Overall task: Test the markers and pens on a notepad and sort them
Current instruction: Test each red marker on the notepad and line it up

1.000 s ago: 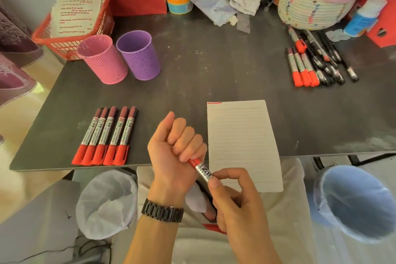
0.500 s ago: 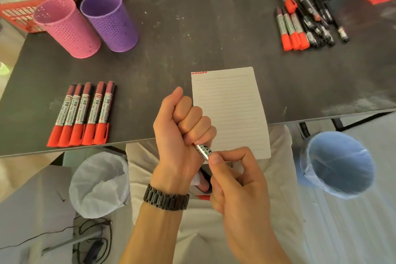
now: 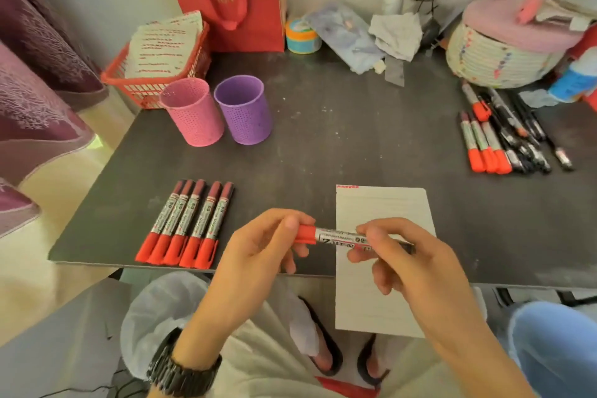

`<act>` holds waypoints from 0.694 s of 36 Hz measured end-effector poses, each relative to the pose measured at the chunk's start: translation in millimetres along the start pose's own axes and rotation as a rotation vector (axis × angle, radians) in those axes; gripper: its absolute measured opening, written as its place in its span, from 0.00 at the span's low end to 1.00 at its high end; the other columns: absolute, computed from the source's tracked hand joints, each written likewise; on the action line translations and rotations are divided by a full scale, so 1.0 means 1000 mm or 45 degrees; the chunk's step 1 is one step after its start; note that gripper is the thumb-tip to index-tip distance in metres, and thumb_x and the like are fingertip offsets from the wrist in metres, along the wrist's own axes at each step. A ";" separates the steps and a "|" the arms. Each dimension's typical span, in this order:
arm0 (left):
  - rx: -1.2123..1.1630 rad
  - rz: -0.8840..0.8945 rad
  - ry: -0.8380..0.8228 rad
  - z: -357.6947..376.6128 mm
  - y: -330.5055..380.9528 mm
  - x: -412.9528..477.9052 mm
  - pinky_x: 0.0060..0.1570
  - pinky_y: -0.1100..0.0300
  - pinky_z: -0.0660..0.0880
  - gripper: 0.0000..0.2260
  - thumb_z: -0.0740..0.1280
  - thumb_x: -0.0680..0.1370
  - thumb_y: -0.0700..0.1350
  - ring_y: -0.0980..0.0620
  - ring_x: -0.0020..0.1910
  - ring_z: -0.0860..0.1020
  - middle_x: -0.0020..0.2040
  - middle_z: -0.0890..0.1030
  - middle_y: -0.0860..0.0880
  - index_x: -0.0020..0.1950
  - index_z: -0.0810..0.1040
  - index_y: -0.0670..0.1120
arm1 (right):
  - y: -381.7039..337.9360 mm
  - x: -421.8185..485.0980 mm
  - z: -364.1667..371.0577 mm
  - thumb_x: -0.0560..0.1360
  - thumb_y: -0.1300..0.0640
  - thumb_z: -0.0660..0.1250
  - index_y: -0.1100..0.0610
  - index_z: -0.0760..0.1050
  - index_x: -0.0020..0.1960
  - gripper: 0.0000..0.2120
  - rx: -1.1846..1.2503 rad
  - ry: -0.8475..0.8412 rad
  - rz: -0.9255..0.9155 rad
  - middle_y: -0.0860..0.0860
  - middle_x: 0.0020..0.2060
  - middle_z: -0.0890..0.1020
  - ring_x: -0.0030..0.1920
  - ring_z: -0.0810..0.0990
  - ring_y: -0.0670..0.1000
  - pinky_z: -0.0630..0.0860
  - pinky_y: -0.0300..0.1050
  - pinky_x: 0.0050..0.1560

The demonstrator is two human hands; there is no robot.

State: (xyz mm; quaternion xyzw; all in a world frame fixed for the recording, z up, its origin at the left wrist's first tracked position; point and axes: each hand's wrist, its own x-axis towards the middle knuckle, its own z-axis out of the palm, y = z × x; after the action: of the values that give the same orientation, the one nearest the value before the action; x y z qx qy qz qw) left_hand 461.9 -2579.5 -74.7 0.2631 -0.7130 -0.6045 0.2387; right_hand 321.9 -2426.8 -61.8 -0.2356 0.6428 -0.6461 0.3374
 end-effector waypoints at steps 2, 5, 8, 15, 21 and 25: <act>0.018 0.027 0.030 -0.012 0.004 -0.006 0.38 0.68 0.74 0.09 0.63 0.82 0.51 0.58 0.38 0.80 0.43 0.85 0.50 0.54 0.83 0.56 | 0.000 0.016 0.008 0.76 0.51 0.70 0.49 0.82 0.46 0.03 0.048 0.064 -0.010 0.56 0.39 0.87 0.30 0.78 0.49 0.76 0.36 0.32; 0.069 -0.034 -0.010 -0.029 0.012 -0.015 0.45 0.63 0.77 0.10 0.64 0.79 0.52 0.56 0.46 0.82 0.48 0.86 0.51 0.58 0.81 0.60 | 0.004 0.038 0.032 0.80 0.59 0.68 0.51 0.80 0.50 0.04 0.035 0.129 -0.064 0.53 0.38 0.86 0.34 0.83 0.50 0.81 0.40 0.36; 0.330 -0.052 -0.054 -0.059 0.019 -0.016 0.47 0.68 0.74 0.11 0.63 0.78 0.57 0.61 0.46 0.80 0.49 0.84 0.59 0.59 0.79 0.65 | 0.010 0.059 0.059 0.81 0.62 0.65 0.50 0.78 0.56 0.09 -0.039 0.105 -0.105 0.48 0.40 0.83 0.39 0.86 0.50 0.83 0.41 0.40; 1.022 -0.050 0.514 -0.182 -0.017 0.036 0.68 0.57 0.66 0.14 0.62 0.81 0.54 0.55 0.66 0.73 0.65 0.78 0.56 0.66 0.76 0.56 | 0.032 0.099 0.103 0.81 0.55 0.66 0.32 0.64 0.52 0.18 -0.391 -0.159 -0.103 0.43 0.36 0.84 0.33 0.83 0.45 0.80 0.46 0.41; 1.400 -0.460 0.532 -0.226 -0.084 0.070 0.76 0.44 0.54 0.27 0.53 0.82 0.62 0.47 0.78 0.58 0.80 0.60 0.48 0.79 0.59 0.54 | 0.036 0.114 0.132 0.79 0.49 0.66 0.33 0.62 0.50 0.15 -0.714 -0.348 -0.086 0.41 0.35 0.85 0.35 0.83 0.44 0.79 0.52 0.50; 1.387 -0.424 0.648 -0.224 -0.096 0.077 0.77 0.44 0.51 0.26 0.52 0.81 0.63 0.48 0.78 0.58 0.80 0.60 0.50 0.78 0.63 0.55 | 0.039 0.120 0.142 0.80 0.49 0.66 0.35 0.65 0.53 0.11 -0.787 -0.378 -0.073 0.40 0.36 0.84 0.35 0.83 0.43 0.79 0.49 0.49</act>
State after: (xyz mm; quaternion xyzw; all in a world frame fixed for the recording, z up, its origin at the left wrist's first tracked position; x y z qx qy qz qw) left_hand 560.5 -2807.9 -132.5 0.5905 -0.7892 -0.1015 0.1352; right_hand 352.1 -2608.9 -106.6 -0.4360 0.7452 -0.3888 0.3217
